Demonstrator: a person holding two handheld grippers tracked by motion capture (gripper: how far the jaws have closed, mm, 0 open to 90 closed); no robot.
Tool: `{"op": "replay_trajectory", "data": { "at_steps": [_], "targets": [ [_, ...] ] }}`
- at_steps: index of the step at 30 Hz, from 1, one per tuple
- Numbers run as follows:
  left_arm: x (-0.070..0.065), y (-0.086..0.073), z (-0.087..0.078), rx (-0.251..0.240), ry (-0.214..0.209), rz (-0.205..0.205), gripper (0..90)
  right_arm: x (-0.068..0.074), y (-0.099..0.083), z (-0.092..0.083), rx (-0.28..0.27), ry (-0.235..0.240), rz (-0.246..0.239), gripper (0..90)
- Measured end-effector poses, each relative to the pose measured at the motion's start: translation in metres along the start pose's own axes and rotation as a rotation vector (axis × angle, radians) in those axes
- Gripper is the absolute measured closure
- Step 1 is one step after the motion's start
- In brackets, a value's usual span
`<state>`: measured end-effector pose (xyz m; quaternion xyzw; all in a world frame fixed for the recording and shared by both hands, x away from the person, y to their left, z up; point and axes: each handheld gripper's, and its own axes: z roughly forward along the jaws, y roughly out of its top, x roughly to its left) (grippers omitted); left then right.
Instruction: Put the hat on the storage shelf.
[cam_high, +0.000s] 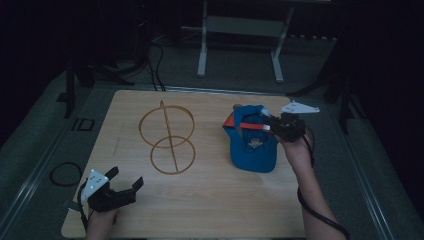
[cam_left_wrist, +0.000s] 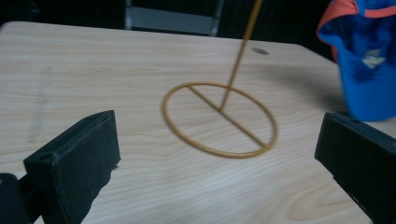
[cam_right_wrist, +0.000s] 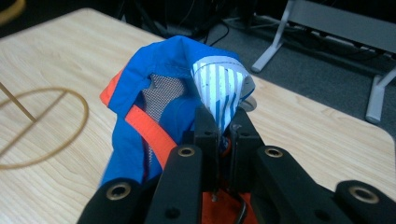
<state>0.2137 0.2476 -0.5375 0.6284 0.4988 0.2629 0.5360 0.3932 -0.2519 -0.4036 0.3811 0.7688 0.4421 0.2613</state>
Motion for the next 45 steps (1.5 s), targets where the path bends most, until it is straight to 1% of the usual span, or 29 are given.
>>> {"op": "replay_trajectory", "data": {
  "at_steps": [1, 4, 5, 6, 7, 8, 9, 10, 11, 15, 17, 18, 20, 21, 24, 27, 29, 30, 32, 34, 35, 36, 37, 38, 39, 41, 42, 44, 45],
  "targets": [
    [-0.002, 0.003, -0.001, -0.004, -0.005, 0.005, 0.4, 0.0, 0.0, 0.0, 0.0, 0.0, 0.0, 84.7],
    [-0.009, 0.015, -0.007, -0.022, -0.022, 0.035, 0.4, 0.005, 0.002, -0.013, -0.029, 0.0, -0.014, 84.8],
    [-0.009, 0.015, -0.007, -0.022, -0.022, 0.035, 0.4, 0.005, 0.002, -0.013, -0.029, 0.0, -0.014, 84.8],
    [-0.014, 0.024, -0.012, -0.035, -0.043, 0.069, 0.4, 0.006, 0.003, -0.016, -0.035, 0.002, -0.017, 84.7],
    [-0.016, 0.027, -0.014, -0.033, -0.039, 0.086, 0.4, 0.009, 0.003, -0.023, -0.04, 0.005, -0.018, 84.7],
    [-0.02, 0.032, -0.017, -0.039, -0.046, 0.11, 0.4, 0.01, 0.003, -0.025, -0.044, 0.005, -0.02, 84.7],
    [-0.023, 0.036, -0.02, -0.045, -0.049, 0.133, 0.4, 0.012, 0.003, -0.032, -0.062, 0.017, -0.015, 84.7],
    [-0.026, 0.041, -0.022, -0.046, -0.046, 0.151, 0.4, 0.012, 0.003, -0.032, -0.062, 0.017, -0.015, 84.7],
    [-0.028, 0.046, -0.024, -0.046, -0.058, 0.164, 0.4, 0.013, 0.002, -0.035, -0.067, 0.014, -0.014, 84.7],
    [-0.04, 0.066, -0.025, -0.033, -0.061, 0.207, 0.4, 0.015, 0.0, -0.043, -0.071, 0.012, -0.011, 84.7],
    [-0.048, 0.075, -0.023, -0.039, -0.085, 0.226, 3.7, 0.017, 0.0, -0.046, -0.069, 0.006, -0.013, 84.7],
    [-0.051, 0.078, -0.022, -0.042, -0.089, 0.229, 3.7, 0.017, 0.001, -0.048, -0.075, 0.012, -0.002, 84.7],
    [-0.06, 0.084, -0.019, -0.046, -0.118, 0.241, 3.8, 0.018, 0.0, -0.052, -0.088, 0.029, 0.01, 84.7],
    [-0.064, 0.086, -0.016, -0.042, -0.133, 0.247, 3.8, 0.02, 0.0, -0.054, -0.097, 0.048, 0.021, 84.7],
    [-0.08, 0.094, -0.005, -0.03, -0.151, 0.297, 3.9, 0.027, -0.001, -0.06, -0.114, 0.077, 0.027, 84.7],
    [-0.094, 0.101, 0.006, -0.025, -0.176, 0.324, 4.6, 0.036, -0.001, -0.065, -0.128, 0.104, 0.015, 84.7],
    [-0.106, 0.106, 0.014, -0.023, -0.186, 0.353, 4.6, 0.041, 0.0, -0.068, -0.129, 0.116, 0.0, 84.6],
    [-0.11, 0.108, 0.017, -0.022, -0.195, 0.361, 4.6, 0.044, 0.001, -0.07, -0.136, 0.125, -0.001, 84.7],
    [-0.119, 0.112, 0.024, -0.017, -0.21, 0.375, 4.7, 0.047, 0.001, -0.072, -0.138, 0.127, -0.013, 84.7],
    [-0.127, 0.116, 0.032, -0.012, -0.242, 0.38, 5.9, 0.05, 0.002, -0.075, -0.146, 0.136, -0.017, 84.6],
    [-0.127, 0.116, 0.032, -0.012, -0.242, 0.38, 5.8, 0.05, 0.002, -0.075, -0.146, 0.136, -0.017, 84.6],
    [-0.137, 0.12, 0.04, -0.005, -0.273, 0.391, 5.8, 0.051, 0.003, -0.075, -0.145, 0.135, -0.022, 84.7],
    [-0.141, 0.121, 0.043, -0.01, -0.276, 0.401, 5.9, 0.052, 0.003, -0.078, -0.149, 0.152, -0.014, 84.7],
    [-0.145, 0.122, 0.045, -0.012, -0.287, 0.414, 7.6, 0.052, 0.003, -0.079, -0.15, 0.151, -0.02, 84.7],
    [-0.148, 0.123, 0.048, -0.007, -0.292, 0.423, 10.2, 0.053, 0.004, -0.08, -0.149, 0.152, -0.025, 84.7],
    [-0.153, 0.124, 0.055, 0.008, -0.302, 0.433, 10.4, 0.055, 0.004, -0.082, -0.154, 0.166, -0.027, 84.6],
    [-0.156, 0.125, 0.058, 0.01, -0.313, 0.43, 10.4, 0.057, 0.005, -0.084, -0.153, 0.171, -0.029, 84.6],
    [-0.161, 0.128, 0.064, 0.023, -0.321, 0.439, 10.4, 0.06, 0.005, -0.087, -0.163, 0.199, -0.025, 84.6],
    [-0.163, 0.129, 0.066, 0.021, -0.329, 0.434, 10.4, 0.063, 0.005, -0.088, -0.165, 0.201, -0.032, 84.6]
  ]
}}
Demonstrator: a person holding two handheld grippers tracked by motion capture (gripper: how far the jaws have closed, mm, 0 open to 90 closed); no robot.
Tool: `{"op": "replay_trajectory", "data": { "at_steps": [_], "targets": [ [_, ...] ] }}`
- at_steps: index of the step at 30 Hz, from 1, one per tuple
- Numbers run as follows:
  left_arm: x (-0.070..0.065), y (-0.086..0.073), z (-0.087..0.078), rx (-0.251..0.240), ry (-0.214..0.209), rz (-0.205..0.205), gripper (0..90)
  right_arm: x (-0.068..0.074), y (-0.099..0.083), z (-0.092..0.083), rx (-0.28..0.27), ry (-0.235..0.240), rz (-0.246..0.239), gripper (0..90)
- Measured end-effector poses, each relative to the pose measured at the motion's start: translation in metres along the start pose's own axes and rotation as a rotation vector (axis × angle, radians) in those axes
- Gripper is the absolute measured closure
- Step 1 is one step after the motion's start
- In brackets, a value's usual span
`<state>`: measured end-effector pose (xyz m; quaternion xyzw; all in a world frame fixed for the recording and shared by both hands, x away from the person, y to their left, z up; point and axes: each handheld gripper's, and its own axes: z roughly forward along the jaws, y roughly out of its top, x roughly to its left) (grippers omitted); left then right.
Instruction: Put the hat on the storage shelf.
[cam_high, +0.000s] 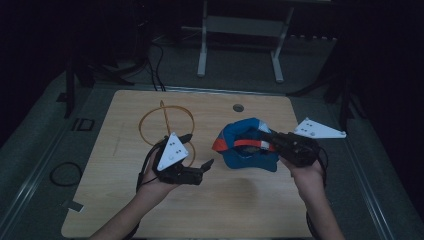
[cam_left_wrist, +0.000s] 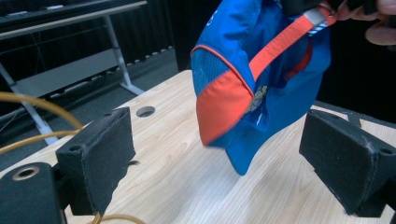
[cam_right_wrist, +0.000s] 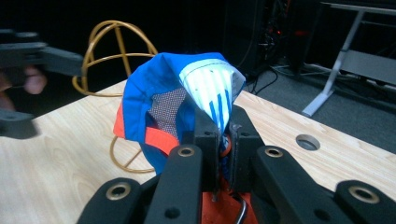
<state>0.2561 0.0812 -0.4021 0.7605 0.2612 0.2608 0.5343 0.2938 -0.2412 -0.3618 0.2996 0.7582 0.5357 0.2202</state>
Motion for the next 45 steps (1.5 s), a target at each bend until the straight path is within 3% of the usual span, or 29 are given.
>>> {"op": "replay_trajectory", "data": {
  "at_steps": [7, 12, 14, 19, 23, 28, 33, 34, 35, 36, 39, 41, 45],
  "targets": [
    [-0.008, 0.02, 0.021, 0.032, -0.023, 0.021, 14.7, 0.017, 0.001, -0.001, -0.004, 0.032, -0.041, 84.6],
    [-0.014, 0.036, 0.033, 0.063, 0.012, 0.062, 21.7, 0.023, 0.0, -0.001, 0.0, 0.042, -0.058, 84.6],
    [-0.013, 0.039, 0.038, 0.083, 0.019, 0.075, 21.7, 0.024, -0.001, -0.001, 0.001, 0.05, -0.057, 84.6],
    [-0.012, 0.043, 0.051, 0.119, -0.035, 0.051, 24.2, 0.025, -0.004, 0.0, 0.002, 0.056, -0.064, 84.6],
    [-0.017, 0.043, 0.06, 0.161, -0.015, 0.09, 27.6, 0.025, -0.004, 0.0, -0.002, 0.057, -0.066, 84.6],
    [-0.018, 0.044, 0.068, 0.187, -0.035, 0.087, 40.1, 0.027, -0.005, 0.0, -0.001, 0.061, -0.069, 84.6],
    [-0.022, 0.044, 0.074, 0.216, -0.068, 0.122, 63.0, 0.027, -0.005, 0.001, -0.003, 0.06, -0.067, 84.6],
    [-0.022, 0.044, 0.075, 0.229, -0.091, 0.127, 63.0, 0.027, -0.006, 0.001, -0.002, 0.058, -0.067, 84.6],
    [-0.022, 0.044, 0.076, 0.231, -0.104, 0.131, 75.3, 0.027, -0.006, 0.001, 0.004, 0.053, -0.077, 84.6],
    [-0.022, 0.044, 0.076, 0.235, -0.113, 0.135, 80.1, 0.027, -0.007, 0.001, 0.004, 0.054, -0.072, 84.6],
    [-0.023, 0.044, 0.077, 0.228, -0.097, 0.146, 87.8, 0.025, -0.01, 0.001, 0.005, 0.054, -0.064, 84.6],
    [-0.024, 0.045, 0.078, 0.218, -0.058, 0.165, 88.8, 0.025, -0.012, 0.002, 0.003, 0.053, -0.058, 84.6],
    [-0.02, 0.048, 0.078, 0.202, -0.036, 0.163, 89.2, 0.026, -0.014, 0.0, -0.004, 0.059, -0.046, 84.5]
  ]
}}
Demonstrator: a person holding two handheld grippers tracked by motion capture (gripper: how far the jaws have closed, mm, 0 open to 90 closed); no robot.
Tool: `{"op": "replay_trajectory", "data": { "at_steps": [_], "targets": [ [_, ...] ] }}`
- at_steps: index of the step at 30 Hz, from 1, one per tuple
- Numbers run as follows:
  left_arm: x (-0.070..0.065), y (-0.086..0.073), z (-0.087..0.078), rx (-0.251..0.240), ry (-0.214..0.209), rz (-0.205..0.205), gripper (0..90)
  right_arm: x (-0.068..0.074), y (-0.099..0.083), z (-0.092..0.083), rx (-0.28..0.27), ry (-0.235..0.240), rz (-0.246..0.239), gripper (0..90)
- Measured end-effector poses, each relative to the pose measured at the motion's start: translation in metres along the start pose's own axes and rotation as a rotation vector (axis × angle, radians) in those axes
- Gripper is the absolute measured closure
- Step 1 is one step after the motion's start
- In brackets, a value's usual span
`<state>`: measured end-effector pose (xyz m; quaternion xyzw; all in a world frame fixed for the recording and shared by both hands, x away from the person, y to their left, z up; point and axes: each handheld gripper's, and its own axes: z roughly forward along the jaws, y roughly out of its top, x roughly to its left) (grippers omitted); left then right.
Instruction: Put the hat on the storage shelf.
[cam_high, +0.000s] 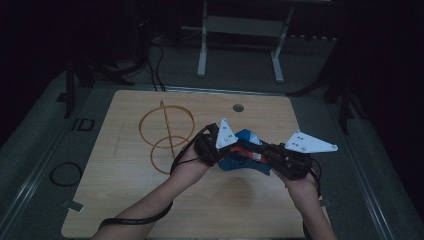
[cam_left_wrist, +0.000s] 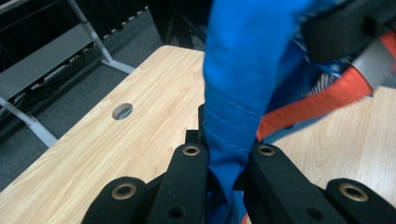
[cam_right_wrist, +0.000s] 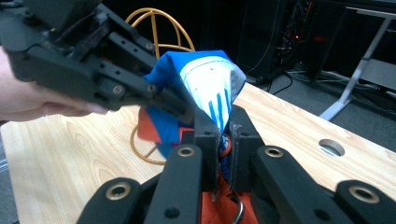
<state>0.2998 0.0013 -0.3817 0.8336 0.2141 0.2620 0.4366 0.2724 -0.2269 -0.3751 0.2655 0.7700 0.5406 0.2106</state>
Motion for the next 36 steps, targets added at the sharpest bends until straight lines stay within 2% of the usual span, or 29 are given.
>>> {"op": "replay_trajectory", "data": {
  "at_steps": [3, 7, 9, 12, 15, 16, 18, 19, 21, 23, 25, 26, 27, 29, 30, 32, 33, 34, 35, 36],
  "targets": [
    [0.003, 0.003, -0.001, -0.015, 0.019, -0.006, 89.2, 0.003, -0.001, -0.001, -0.003, 0.009, -0.004, 84.5],
    [0.002, 0.008, -0.003, -0.055, 0.068, -0.004, 89.3, 0.011, -0.002, -0.002, -0.013, 0.024, -0.01, 84.5],
    [0.002, 0.01, -0.003, -0.071, 0.065, -0.01, 89.3, 0.016, -0.004, -0.002, -0.017, 0.033, -0.015, 84.4],
    [0.0, 0.012, -0.004, -0.089, 0.063, 0.016, 89.3, 0.022, -0.006, 0.001, -0.014, 0.054, -0.016, 83.4],
    [-0.001, 0.01, -0.008, -0.123, 0.074, 0.045, 89.3, 0.023, -0.006, 0.0, -0.024, 0.079, -0.003, 79.0],
    [0.001, 0.009, -0.009, -0.152, 0.05, 0.051, 89.2, 0.024, -0.006, -0.002, -0.028, 0.083, -0.006, 75.9],
    [0.001, 0.008, -0.013, -0.175, 0.078, 0.049, 89.2, 0.025, -0.005, -0.006, -0.028, 0.098, -0.013, 71.2],
    [0.003, 0.007, -0.015, -0.187, 0.067, 0.04, 89.2, 0.025, -0.006, -0.008, -0.035, 0.094, -0.011, 68.5],
    [0.004, 0.006, -0.019, -0.216, 0.095, 0.048, 89.3, 0.025, -0.006, -0.013, -0.051, 0.112, 0.002, 66.0],
    [0.008, 0.004, -0.023, -0.248, 0.086, 0.039, 89.2, 0.025, -0.005, -0.019, -0.076, 0.116, 0.009, 59.2],
    [0.013, 0.002, -0.026, -0.275, 0.07, 0.039, 89.2, 0.022, -0.004, -0.027, -0.107, 0.137, 0.022, 52.0],
    [0.016, 0.001, -0.028, -0.284, 0.069, 0.038, 89.2, 0.021, -0.004, -0.031, -0.121, 0.137, 0.018, 48.3],
    [0.019, -0.001, -0.03, -0.309, 0.037, 0.041, 89.2, 0.019, -0.003, -0.036, -0.13, 0.133, 0.01, 45.7],
    [0.026, -0.004, -0.034, -0.334, 0.025, 0.046, 89.2, 0.017, -0.003, -0.042, -0.136, 0.122, -0.007, 41.7],
    [0.031, -0.006, -0.035, -0.362, -0.035, 0.034, 89.1, 0.015, -0.004, -0.044, -0.141, 0.123, -0.015, 40.2],
    [0.037, -0.01, -0.038, -0.401, -0.071, 0.04, 89.1, 0.013, -0.005, -0.047, -0.131, 0.113, -0.029, 40.9],
    [0.04, -0.012, -0.038, -0.427, -0.129, 0.04, 89.0, 0.013, -0.006, -0.047, -0.124, 0.106, -0.033, 41.7],
    [0.041, -0.014, -0.039, -0.453, -0.14, 0.046, 89.0, 0.012, -0.007, -0.047, -0.121, 0.107, -0.035, 41.8],
    [0.041, -0.014, -0.039, -0.453, -0.14, 0.046, 89.0, 0.012, -0.007, -0.047, -0.121, 0.107, -0.035, 41.8],
    [0.043, -0.016, -0.04, -0.476, -0.19, 0.061, 89.0, 0.011, -0.008, -0.046, -0.115, 0.111, -0.032, 42.2]
  ]
}}
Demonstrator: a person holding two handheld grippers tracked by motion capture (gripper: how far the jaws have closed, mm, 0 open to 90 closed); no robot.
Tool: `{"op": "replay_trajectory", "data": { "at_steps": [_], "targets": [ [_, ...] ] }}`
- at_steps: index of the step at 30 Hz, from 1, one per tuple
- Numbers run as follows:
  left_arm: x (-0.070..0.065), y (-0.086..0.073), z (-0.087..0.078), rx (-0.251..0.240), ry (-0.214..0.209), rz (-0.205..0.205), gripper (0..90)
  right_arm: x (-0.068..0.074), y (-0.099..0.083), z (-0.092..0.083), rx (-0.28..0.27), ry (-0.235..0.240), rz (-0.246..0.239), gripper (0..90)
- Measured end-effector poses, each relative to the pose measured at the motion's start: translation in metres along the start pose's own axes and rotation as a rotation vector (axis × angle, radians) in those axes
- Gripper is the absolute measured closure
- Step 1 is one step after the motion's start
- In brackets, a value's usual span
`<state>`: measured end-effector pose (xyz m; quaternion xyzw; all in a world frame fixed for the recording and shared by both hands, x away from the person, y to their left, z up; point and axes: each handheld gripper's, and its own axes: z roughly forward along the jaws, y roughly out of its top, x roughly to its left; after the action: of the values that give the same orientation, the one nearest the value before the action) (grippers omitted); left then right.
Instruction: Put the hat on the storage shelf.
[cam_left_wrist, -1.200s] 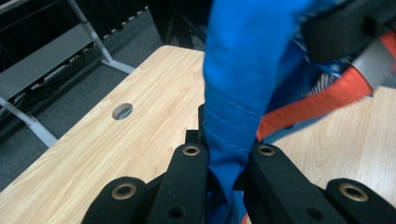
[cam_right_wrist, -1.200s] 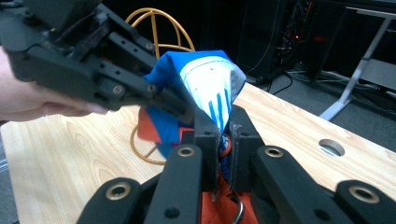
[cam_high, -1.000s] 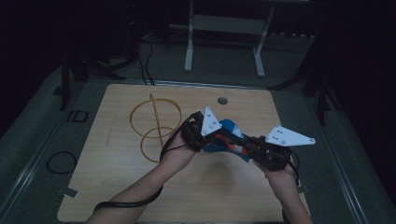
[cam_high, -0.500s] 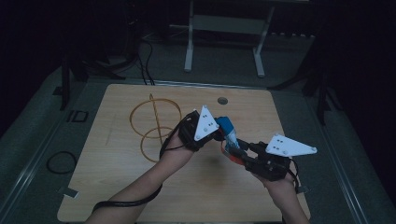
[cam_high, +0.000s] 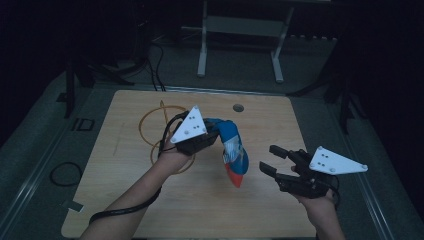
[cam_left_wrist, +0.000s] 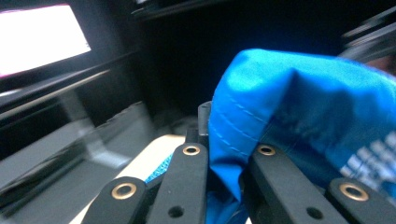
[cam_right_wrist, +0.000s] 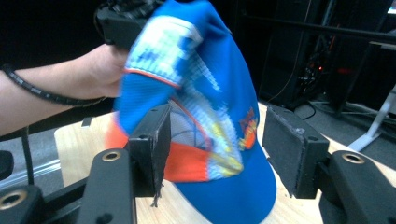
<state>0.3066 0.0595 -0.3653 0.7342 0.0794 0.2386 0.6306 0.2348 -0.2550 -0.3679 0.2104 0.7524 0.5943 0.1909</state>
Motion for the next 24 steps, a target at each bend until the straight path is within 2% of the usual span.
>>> {"op": "replay_trajectory", "data": {
  "at_steps": [2, 3, 6, 8, 11, 12, 16, 18, 20, 21, 23, 24],
  "targets": [
    [0.0, -0.001, -0.001, -0.026, -0.049, 0.024, 89.0, 0.0, -0.002, 0.004, 0.014, 0.01, -0.006, 43.0],
    [0.0, -0.002, -0.001, -0.046, -0.113, 0.01, 89.0, 0.001, -0.002, 0.006, 0.019, 0.021, -0.006, 43.0],
    [-0.003, -0.004, 0.0, -0.087, -0.191, 0.018, 89.0, 0.005, -0.002, 0.013, 0.025, 0.052, -0.022, 43.0],
    [-0.006, -0.004, 0.003, -0.094, -0.224, 0.019, 89.0, 0.008, -0.001, 0.016, 0.024, 0.071, -0.035, 42.9],
    [-0.009, -0.004, 0.008, -0.093, -0.238, 0.003, 88.9, 0.012, 0.0, 0.022, 0.017, 0.084, -0.04, 41.8],
    [-0.011, -0.003, 0.01, -0.097, -0.231, 0.008, 88.9, 0.013, 0.0, 0.023, 0.019, 0.085, -0.043, 41.7],
    [-0.016, -0.001, 0.016, -0.108, -0.251, 0.002, 89.0, 0.017, -0.002, 0.03, 0.037, 0.077, -0.054, 41.9],
    [-0.018, -0.001, 0.019, -0.108, -0.253, 0.007, 89.0, 0.017, -0.004, 0.031, 0.035, 0.062, -0.055, 45.9],
    [-0.019, -0.001, 0.021, -0.106, -0.261, 0.001, 88.9, 0.015, -0.005, 0.032, 0.035, 0.049, -0.053, 53.3],
    [-0.018, -0.002, 0.022, -0.105, -0.267, -0.009, 89.0, 0.014, -0.005, 0.032, 0.031, 0.04, -0.055, 54.2],
    [-0.017, -0.003, 0.023, -0.103, -0.269, -0.011, 89.0, 0.012, -0.005, 0.033, 0.034, 0.033, -0.055, 63.8],
    [-0.016, -0.004, 0.024, -0.105, -0.277, -0.016, 89.0, 0.012, -0.005, 0.034, 0.035, 0.026, -0.062, 65.3]
  ]
}}
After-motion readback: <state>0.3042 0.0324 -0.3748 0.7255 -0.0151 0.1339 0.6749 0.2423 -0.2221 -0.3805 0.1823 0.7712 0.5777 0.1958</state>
